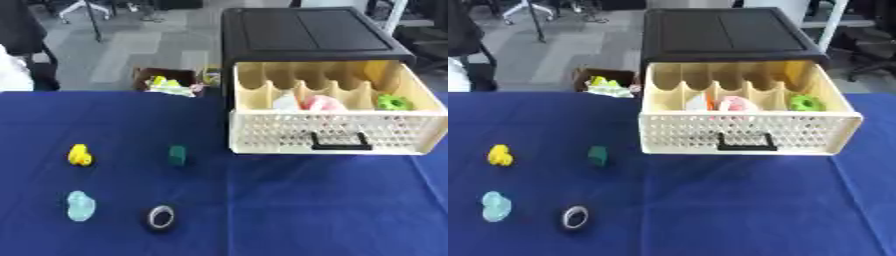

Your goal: Pick up objects from table and place into drawer.

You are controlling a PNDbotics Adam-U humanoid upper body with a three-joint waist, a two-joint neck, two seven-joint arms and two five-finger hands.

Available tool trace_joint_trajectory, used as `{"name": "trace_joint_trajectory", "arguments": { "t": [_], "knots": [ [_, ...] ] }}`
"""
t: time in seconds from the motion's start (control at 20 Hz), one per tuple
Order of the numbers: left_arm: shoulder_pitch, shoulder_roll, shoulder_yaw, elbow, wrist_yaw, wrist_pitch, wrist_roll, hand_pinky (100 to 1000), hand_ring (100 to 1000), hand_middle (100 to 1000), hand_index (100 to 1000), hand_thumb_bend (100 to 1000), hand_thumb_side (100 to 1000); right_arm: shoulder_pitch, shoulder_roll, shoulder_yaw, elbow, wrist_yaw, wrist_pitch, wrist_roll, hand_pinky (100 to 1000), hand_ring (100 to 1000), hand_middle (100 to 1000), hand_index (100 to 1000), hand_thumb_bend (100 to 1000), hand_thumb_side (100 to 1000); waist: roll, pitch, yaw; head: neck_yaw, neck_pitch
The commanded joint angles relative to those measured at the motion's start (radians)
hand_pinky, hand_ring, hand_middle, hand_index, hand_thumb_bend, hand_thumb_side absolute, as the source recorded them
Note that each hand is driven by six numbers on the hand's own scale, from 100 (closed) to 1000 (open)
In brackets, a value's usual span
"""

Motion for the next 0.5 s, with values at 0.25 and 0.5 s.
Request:
{"name": "trace_joint_trajectory", "arguments": {
  "t": [0.25, 0.5],
  "knots": [
    [0.101, -0.029, 0.05, -0.02, -0.017, -0.036, -0.022, 518, 618, 552, 755, 100, 817, -0.068, -0.204, 0.065, -0.011, 0.023, 0.016, 0.367, 714, 656, 550, 773, 100, 1000, -0.003, -0.04, 0.0, 0.039, 0.044],
    [0.174, -0.069, 0.069, -0.02, -0.03, -0.013, -0.056, 517, 618, 551, 750, 100, 864, -0.101, -0.29, 0.131, -0.011, -0.02, 0.005, 0.588, 720, 694, 605, 800, 100, 1000, -0.004, -0.059, 0.001, 0.047, 0.064]
  ]
}}
